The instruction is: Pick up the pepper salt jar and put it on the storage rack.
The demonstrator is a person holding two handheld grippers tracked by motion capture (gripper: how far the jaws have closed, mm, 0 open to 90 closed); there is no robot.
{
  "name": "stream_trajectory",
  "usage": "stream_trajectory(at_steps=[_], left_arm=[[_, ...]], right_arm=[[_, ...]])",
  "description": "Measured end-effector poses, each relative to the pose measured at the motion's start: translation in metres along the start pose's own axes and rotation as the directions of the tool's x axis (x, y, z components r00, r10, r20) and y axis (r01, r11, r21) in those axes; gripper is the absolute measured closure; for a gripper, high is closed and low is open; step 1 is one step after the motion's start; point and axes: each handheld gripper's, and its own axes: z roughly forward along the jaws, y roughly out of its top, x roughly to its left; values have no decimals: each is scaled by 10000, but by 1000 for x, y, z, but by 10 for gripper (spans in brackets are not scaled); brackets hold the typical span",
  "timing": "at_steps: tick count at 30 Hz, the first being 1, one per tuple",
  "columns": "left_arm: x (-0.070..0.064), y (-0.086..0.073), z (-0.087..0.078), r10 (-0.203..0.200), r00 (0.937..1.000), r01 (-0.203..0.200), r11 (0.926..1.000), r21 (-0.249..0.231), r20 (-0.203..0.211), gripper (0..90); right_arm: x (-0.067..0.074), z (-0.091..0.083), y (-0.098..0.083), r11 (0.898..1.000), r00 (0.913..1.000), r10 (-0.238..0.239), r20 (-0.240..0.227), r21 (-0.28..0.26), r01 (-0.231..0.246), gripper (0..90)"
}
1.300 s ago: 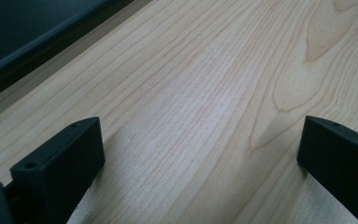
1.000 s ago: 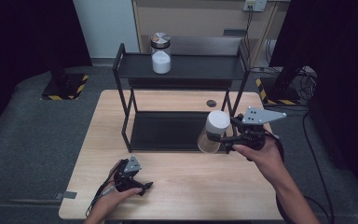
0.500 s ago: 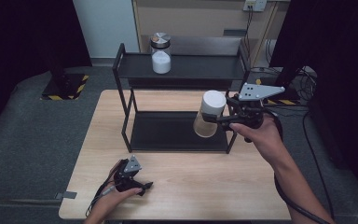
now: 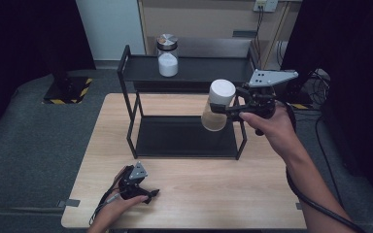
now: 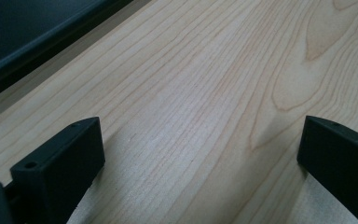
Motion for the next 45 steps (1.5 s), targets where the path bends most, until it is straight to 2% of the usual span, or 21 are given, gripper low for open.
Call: stream_trajectory(at_steps=[13, 26, 45], left_arm=[[0, 0, 0, -21, 10000, 21, 10000, -33, -5, 0], [0, 0, 0, -21, 10000, 21, 10000, -32, -3, 0], [0, 0, 0, -13, 10000, 13, 10000, -14, 4, 0]], right_arm=[[-7, 4, 24, 9998, 9999, -134, 63, 153, 133, 363], [-19, 4, 44, 10000, 9997, -11, 256, 1, 11, 364], [-32, 3, 73, 9999, 9983, -77, 578, -125, 85, 363]])
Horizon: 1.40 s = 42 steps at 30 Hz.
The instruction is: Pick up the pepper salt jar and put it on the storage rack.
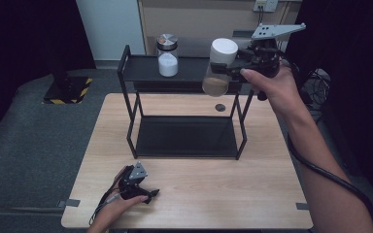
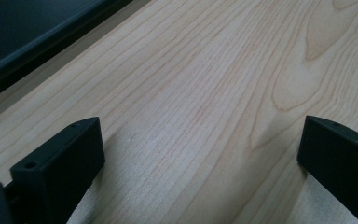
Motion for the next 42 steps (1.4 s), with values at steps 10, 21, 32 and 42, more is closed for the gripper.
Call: stream_trajectory(at_steps=[10, 21, 32, 42], left_arm=[[0, 0, 0, 4, 10000, -4, 10000, 3, 2, 0], [0, 0, 0, 8, 10000, -8, 10000, 2, 7, 0], [1, 0, 0, 28, 10000, -28, 10000, 2, 22, 0], [1, 0, 0, 53, 10000, -53, 10000, 2, 43, 0]], right_arm=[[-8, 4, 7, 9999, 9998, 110, 156, -112, -108, 363], [-16, 9, 12, 9998, 9992, 184, 343, -111, -180, 363], [-27, 20, 14, 9995, 9981, 327, 525, -21, -326, 363], [-34, 29, 13, 9987, 9964, 506, 674, -2, -507, 363]])
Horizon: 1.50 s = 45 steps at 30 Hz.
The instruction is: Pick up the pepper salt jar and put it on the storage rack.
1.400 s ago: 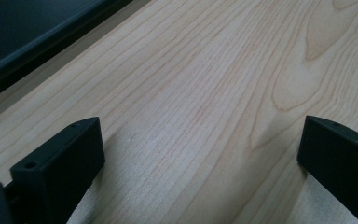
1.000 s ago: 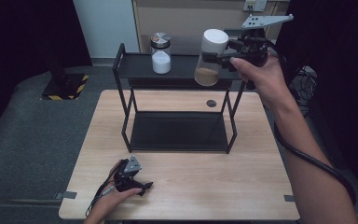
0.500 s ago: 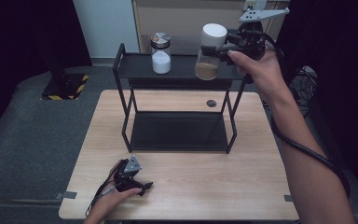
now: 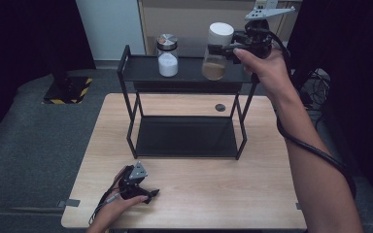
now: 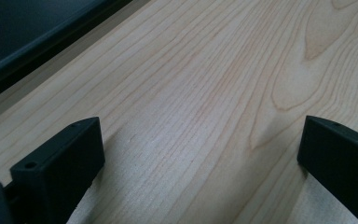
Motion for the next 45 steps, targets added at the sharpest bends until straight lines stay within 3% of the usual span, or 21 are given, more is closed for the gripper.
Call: stream_trajectory(at_steps=[45], left_arm=[[2, 1, 0, 83, 9999, -83, 10000, 32, 64, 0]], right_arm=[[-12, 32, 2, 9974, 9985, 66, 552, 710, -105, 362]])
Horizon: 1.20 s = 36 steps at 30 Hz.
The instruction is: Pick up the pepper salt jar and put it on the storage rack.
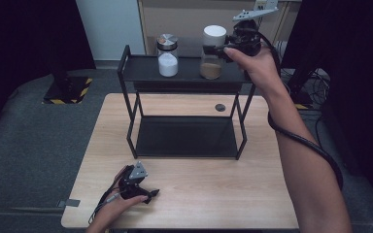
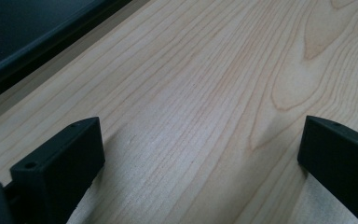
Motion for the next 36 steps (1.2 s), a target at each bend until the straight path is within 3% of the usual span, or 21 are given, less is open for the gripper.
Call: stream_trajectory(at_steps=[36], left_arm=[[0, 0, 0, -26, 10000, 26, 10000, -26, -9, 0]], right_arm=[[4, 0, -9, 9993, 9997, 199, 167, -308, -193, 326]])
